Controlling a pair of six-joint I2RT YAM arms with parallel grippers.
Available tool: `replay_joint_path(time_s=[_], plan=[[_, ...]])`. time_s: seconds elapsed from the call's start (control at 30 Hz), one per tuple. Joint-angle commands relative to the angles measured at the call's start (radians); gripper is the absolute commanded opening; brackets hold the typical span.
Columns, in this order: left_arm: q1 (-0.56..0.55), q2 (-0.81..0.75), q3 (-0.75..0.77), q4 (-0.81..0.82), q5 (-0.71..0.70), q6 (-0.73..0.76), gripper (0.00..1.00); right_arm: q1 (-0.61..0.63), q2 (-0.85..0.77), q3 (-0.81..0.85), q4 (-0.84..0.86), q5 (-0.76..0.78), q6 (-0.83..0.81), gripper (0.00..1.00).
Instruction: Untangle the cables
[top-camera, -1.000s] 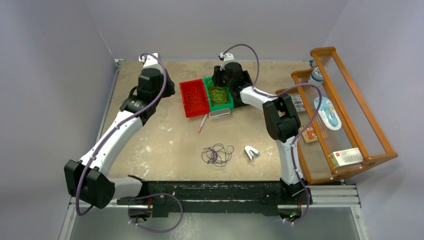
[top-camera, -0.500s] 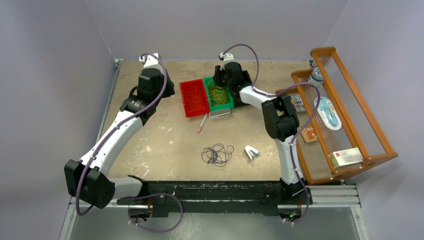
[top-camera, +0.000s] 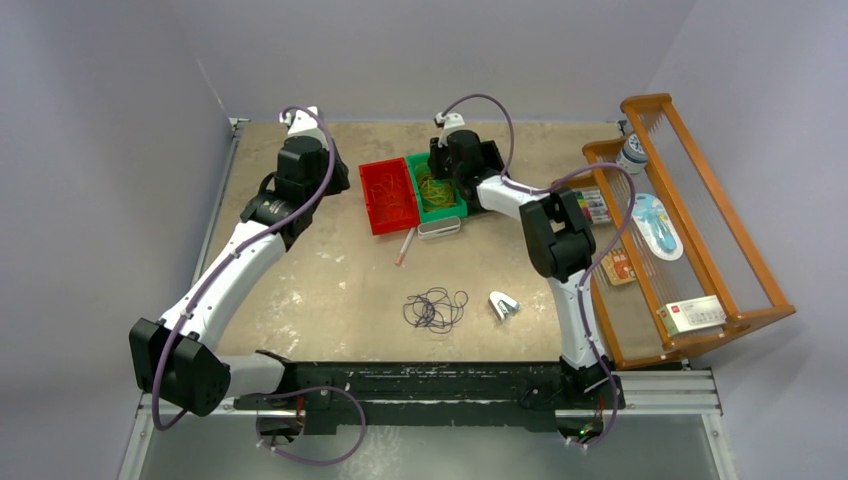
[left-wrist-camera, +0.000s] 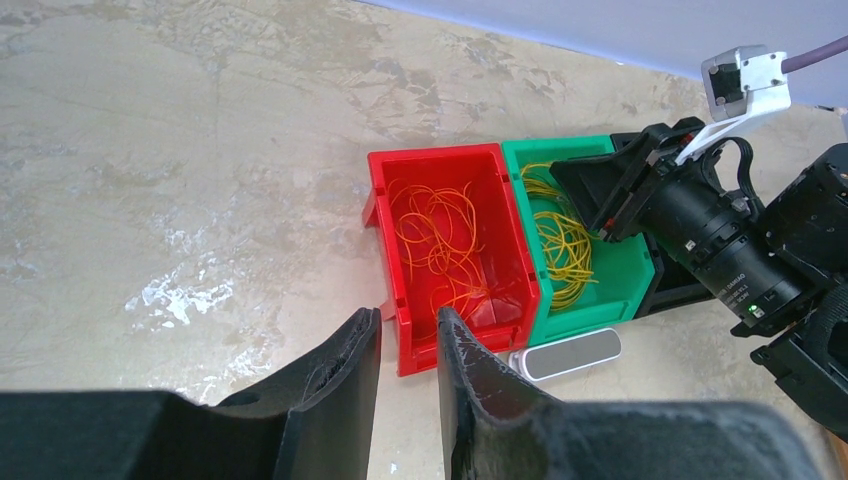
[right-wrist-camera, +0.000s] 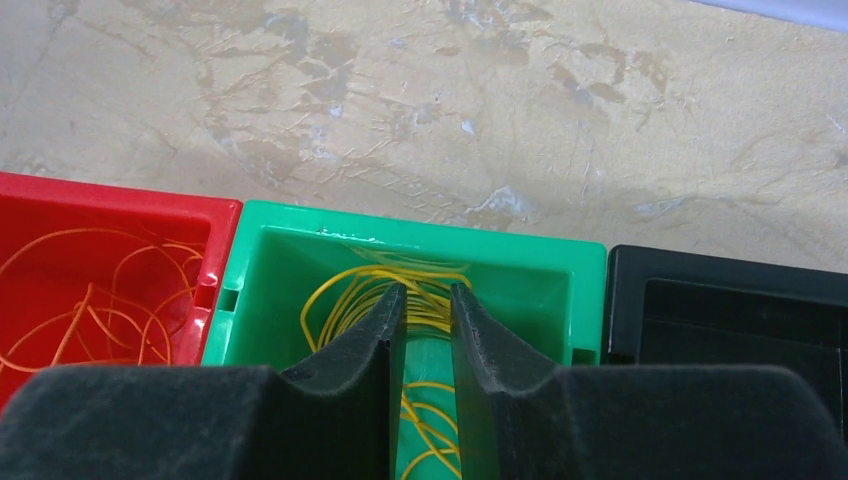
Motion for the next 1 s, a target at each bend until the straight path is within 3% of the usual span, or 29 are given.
replay_joint_path(time_s=[0.0,0.27,0.47,0.67,0.97], plan=[[0.004,-0.004,-0.005,0.034,-0.008,0.015,0.26,0.017,0.005,-0.006,0.026,0.035,-0.032,0.25],[0.006,-0.012,-0.009,0.030,-0.013,0.018,0.26,0.019,-0.031,-0.017,0.044,0.031,-0.036,0.28],[0.007,-0.012,-0.008,0.026,-0.020,0.018,0.26,0.018,-0.130,-0.048,0.075,-0.011,-0.050,0.38],[0.011,-0.003,-0.002,0.028,0.013,-0.001,0.35,0.018,-0.302,-0.180,0.151,0.021,-0.060,0.49],[0.010,0.009,0.003,0.004,0.104,-0.014,0.37,0.016,-0.640,-0.475,0.082,-0.019,-0.011,0.49]])
